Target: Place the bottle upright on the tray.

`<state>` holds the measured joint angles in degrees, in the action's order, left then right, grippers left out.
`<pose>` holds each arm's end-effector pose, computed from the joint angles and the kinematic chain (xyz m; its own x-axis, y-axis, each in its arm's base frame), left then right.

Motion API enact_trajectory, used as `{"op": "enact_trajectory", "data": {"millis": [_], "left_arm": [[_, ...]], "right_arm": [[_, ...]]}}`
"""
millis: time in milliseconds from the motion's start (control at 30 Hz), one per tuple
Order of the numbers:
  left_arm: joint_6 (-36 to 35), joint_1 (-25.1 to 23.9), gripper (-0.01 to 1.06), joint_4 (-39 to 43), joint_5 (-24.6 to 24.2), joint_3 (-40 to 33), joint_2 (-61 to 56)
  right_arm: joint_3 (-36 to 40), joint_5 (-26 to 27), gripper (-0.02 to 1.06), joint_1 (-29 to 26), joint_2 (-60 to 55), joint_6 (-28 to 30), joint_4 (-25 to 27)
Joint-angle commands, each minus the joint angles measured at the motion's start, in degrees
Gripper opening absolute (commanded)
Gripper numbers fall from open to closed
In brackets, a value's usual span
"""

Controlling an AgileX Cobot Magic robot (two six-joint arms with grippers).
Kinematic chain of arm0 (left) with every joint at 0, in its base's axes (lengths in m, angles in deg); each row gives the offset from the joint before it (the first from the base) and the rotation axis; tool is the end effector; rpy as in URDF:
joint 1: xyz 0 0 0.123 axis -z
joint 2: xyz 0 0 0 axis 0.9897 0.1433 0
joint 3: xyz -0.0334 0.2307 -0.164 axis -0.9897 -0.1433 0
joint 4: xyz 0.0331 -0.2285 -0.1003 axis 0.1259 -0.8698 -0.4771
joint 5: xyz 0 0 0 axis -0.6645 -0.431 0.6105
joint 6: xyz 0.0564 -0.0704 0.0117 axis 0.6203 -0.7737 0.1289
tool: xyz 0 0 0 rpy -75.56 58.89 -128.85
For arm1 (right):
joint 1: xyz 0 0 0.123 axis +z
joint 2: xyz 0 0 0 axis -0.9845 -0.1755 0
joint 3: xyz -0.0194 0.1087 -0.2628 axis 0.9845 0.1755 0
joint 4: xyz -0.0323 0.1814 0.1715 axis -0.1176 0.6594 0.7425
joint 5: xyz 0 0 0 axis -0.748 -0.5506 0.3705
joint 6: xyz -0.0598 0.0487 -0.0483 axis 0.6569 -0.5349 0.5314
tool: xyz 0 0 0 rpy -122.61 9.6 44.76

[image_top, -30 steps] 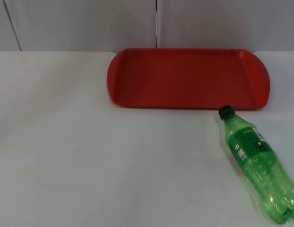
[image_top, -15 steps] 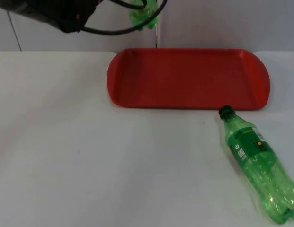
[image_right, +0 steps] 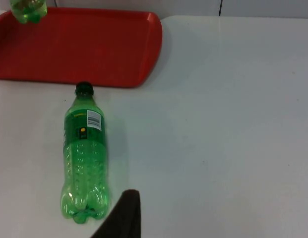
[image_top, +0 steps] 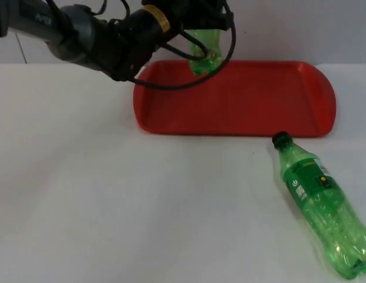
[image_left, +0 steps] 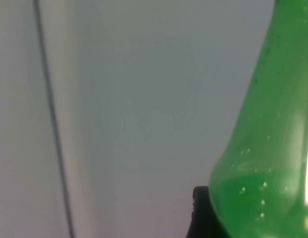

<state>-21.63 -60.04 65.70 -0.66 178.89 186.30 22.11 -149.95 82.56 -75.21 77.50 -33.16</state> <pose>0.5045 -0.2269 0.1430 0.1415 -0.0276 -0.9895 0.5971 0.7997 0.0630 -0.0078 0.0002 0.2819 -0.4553 -0.0541 -0.8887 -0.0674 0.9974 -0.0262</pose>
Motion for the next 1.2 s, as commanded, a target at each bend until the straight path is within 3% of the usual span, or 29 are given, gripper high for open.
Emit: {"op": "enact_trajectory", "data": {"millis": [0, 533, 1167], "left_arm": [[-0.9, 0.5, 0.0, 0.4, 1.5, 2.1, 1.2], [-2.0, 0.6, 0.0, 0.1, -3.1, 14.1, 10.4], [-2.0, 0.6, 0.01, 0.0, -3.4, 15.7, 13.7]], "right_arm": [[0.4, 0.2, 1.05, -0.3, 0.2, 0.1, 0.2], [0.4, 0.2, 1.05, -0.3, 0.2, 0.1, 0.2], [0.4, 0.2, 1.05, -0.3, 0.2, 0.1, 0.2]]}}
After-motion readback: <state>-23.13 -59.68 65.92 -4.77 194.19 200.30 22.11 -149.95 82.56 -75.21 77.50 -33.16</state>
